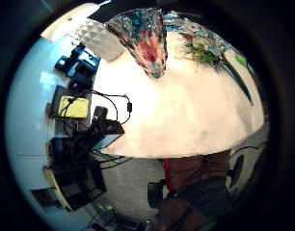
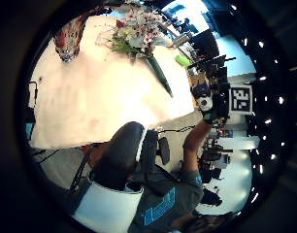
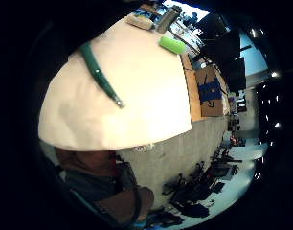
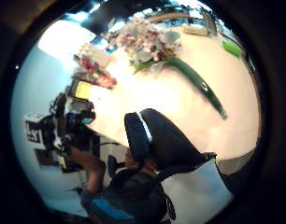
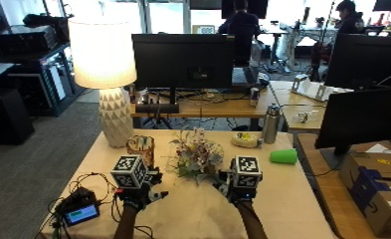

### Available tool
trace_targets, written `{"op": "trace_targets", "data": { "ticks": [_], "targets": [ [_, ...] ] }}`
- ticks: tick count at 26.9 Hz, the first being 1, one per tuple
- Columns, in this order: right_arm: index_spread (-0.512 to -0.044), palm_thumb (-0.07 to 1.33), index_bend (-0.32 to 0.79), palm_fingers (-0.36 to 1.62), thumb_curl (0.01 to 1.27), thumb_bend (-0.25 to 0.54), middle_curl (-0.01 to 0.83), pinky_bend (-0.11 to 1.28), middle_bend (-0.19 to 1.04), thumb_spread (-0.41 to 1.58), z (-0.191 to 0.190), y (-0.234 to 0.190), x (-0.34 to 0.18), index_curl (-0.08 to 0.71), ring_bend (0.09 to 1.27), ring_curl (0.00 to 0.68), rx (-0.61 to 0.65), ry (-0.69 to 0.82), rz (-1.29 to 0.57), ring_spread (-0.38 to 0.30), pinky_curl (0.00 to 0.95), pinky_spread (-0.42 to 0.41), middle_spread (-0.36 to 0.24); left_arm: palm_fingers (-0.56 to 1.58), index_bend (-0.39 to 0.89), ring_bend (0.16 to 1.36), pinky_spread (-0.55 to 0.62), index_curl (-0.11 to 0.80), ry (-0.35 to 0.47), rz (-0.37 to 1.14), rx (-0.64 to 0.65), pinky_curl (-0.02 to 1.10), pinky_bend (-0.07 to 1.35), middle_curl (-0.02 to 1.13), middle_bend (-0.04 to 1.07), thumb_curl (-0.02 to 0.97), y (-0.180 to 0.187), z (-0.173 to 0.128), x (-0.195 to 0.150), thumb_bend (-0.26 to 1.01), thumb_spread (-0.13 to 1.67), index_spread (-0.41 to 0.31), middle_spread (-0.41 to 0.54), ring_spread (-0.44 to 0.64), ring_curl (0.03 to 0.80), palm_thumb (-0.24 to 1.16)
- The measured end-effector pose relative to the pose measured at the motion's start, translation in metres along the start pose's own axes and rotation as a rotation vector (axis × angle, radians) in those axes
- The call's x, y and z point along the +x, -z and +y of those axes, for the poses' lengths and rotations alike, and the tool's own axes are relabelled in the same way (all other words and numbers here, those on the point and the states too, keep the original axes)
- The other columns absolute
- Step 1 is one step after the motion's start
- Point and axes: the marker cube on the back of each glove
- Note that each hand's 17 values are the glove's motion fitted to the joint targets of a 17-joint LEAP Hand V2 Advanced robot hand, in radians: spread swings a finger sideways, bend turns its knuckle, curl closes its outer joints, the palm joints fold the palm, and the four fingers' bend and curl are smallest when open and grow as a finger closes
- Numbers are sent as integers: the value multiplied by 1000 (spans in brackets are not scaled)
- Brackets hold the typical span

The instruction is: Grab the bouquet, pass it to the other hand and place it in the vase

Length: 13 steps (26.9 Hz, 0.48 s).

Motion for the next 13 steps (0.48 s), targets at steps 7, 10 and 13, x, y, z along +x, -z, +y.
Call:
{"op": "trace_targets", "data": {
  "ticks": [7, 10, 13],
  "targets": [
    [-337, 349, 64, -85, 216, 13, 238, 683, 190, 1117, -47, -63, 58, 119, 305, 187, -25, -77, -83, 246, 336, 358, 116, 191, 138, 565, 499, 227, -3, 2, -33, 247, 310, 263, 193, 255, -14, -5, -1, -28, 941, -114, 67, 341, 233, 179],
    [-335, 362, 73, -96, 225, -1, 241, 695, 182, 1108, -65, -101, 70, 116, 309, 192, -73, -99, -117, 249, 342, 359, 119, 181, 136, 574, 500, 232, -2, 5, -38, 256, 315, 270, 189, 262, -18, -7, -3, -28, 946, -109, 69, 343, 239, 177],
    [-331, 369, 74, -103, 234, -12, 246, 702, 185, 1096, -73, -136, 72, 112, 309, 197, -163, -107, -130, 251, 346, 359, 121, 171, 134, 578, 502, 235, 2, 8, -39, 263, 321, 276, 188, 268, -20, -8, -6, -29, 945, -107, 70, 348, 242, 175]
  ]
}}
